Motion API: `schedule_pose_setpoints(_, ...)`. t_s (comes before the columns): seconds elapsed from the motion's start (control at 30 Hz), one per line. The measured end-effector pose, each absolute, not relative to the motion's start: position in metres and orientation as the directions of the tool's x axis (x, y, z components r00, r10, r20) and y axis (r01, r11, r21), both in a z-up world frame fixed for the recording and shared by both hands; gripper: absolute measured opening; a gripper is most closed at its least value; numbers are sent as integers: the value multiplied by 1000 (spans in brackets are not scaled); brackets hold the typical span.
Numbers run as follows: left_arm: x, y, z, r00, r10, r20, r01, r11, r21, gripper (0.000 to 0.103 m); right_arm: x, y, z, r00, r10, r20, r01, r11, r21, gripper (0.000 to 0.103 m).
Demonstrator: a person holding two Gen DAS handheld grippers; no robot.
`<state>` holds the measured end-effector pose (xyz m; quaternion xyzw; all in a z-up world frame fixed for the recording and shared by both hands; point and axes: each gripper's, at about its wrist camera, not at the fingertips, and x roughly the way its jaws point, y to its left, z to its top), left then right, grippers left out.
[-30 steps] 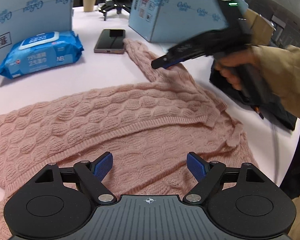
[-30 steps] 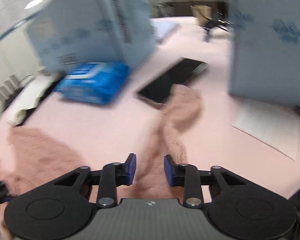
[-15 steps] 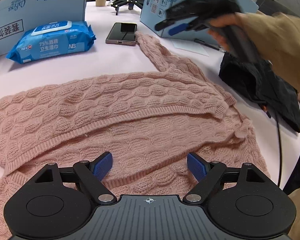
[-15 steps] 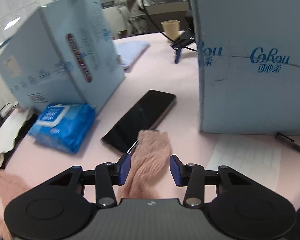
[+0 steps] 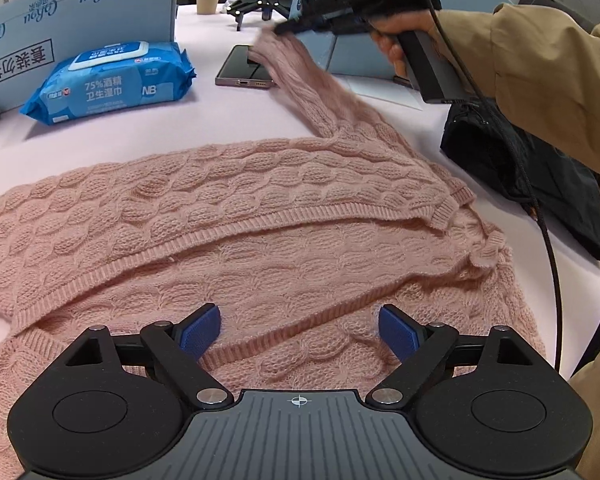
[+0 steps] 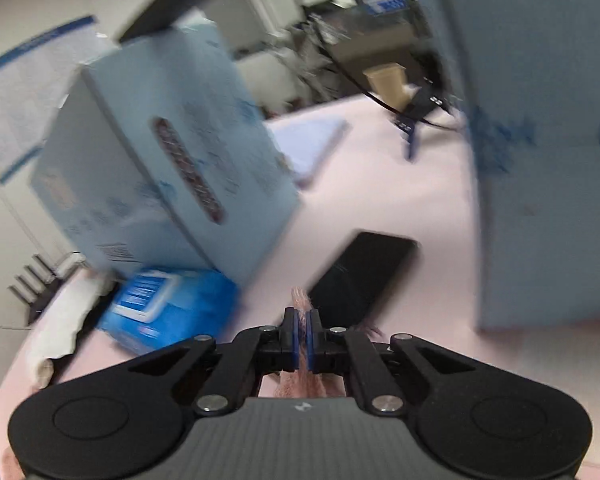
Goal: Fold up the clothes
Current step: 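Lay the sleeve down and open the right gripper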
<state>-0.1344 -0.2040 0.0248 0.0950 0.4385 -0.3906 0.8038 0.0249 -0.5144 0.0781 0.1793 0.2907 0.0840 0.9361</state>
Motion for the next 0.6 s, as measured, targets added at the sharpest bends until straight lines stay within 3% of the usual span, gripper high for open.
schedule_pose_setpoints(0.1,-135,-204,25,311,-542,-781,712,677,-187,89,41,-501,72,797,290,-531,-101,929,356,4)
schedule_pose_setpoints(0.2,-136,-205,25,314,-539,-782,714,677,-180,89,57,-493,63,782,216,-584,-74,963,258,5)
schedule_pose_setpoints(0.27,-136,-205,25,313,-539,-782,715,676,-180,89,67,-477,56,744,76,-664,-65,997,41,20)
schedule_pose_setpoints(0.33,-136,-204,25,311,-543,-780,715,675,-184,89,61,-470,57,751,-16,-660,-55,995,-88,38)
schedule_pose_setpoints(0.37,-136,-203,25,310,-545,-779,715,674,-187,89,53,-472,63,771,-19,-636,-43,996,-81,47)
schedule_pose_setpoints(0.43,-135,-202,25,305,-552,-776,716,670,-195,89,35,-479,77,812,-5,-583,-20,999,-37,46)
schedule_pose_setpoints(0.5,-133,-200,25,302,-559,-772,715,669,-204,89,14,-485,90,804,36,-594,-22,999,31,41)
schedule_pose_setpoints(0.57,-132,-199,25,298,-565,-769,715,666,-212,89,-2,-487,92,772,94,-628,-45,995,94,25)
schedule_pose_setpoints(0.6,-131,-199,25,296,-567,-769,716,665,-214,89,-10,-487,88,757,89,-647,-36,995,95,22)
